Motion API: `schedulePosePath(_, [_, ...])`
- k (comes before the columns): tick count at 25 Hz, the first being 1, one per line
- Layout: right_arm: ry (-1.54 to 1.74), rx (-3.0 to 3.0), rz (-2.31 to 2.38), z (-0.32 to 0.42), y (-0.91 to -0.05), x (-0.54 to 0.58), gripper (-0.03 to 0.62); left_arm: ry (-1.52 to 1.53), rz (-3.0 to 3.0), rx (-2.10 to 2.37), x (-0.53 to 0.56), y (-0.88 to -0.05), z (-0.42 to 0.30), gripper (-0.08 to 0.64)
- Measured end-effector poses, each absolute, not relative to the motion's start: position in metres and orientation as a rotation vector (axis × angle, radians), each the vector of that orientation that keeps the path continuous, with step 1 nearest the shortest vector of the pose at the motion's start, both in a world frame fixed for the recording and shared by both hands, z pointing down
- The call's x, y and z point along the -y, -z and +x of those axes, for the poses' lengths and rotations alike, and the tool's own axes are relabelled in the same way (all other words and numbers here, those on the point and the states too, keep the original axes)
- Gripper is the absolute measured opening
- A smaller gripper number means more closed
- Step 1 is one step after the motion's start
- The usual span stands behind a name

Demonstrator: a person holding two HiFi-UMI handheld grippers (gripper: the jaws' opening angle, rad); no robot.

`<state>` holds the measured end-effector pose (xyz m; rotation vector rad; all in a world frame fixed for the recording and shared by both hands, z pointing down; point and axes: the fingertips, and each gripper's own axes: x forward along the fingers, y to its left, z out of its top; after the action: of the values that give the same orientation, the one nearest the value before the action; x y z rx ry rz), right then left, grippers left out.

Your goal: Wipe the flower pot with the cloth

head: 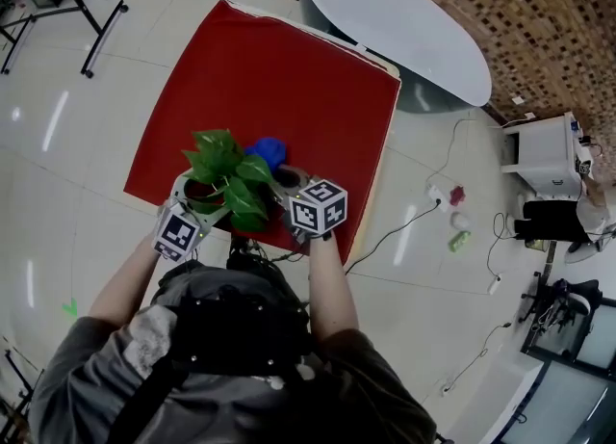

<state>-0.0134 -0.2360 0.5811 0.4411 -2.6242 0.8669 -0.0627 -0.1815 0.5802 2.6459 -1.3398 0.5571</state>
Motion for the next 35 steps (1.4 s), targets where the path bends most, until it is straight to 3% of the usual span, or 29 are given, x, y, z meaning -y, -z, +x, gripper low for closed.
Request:
schedulePosePath(11, [-0.496, 2.421, 0.379, -0.017, -0.623, 0.248, 0.061, -0.600, 2.657, 1.284, 0.194, -0.581, -0.060, 0.416])
schedulePosePath(24, [-0.597, 2.457, 0.601, -0.019, -0.613, 0.233, 0.061, -0.752, 2.752, 1.068, 0.177, -0.585, -0.087, 0.433])
schedulePosePath(29, [-0.615, 2.446, 0.675, -0.019, -0.609, 0.238, 0.061, -0.725, 2.582, 1.255, 0.163, -0.595, -0.112, 0.433])
schedulePosePath(35, [-0.648, 2.443, 0.716, -0.017, -0.610, 0.235, 0.061, -0.626, 2.479, 1.455, 0.161, -0.596, -0.084, 0.453])
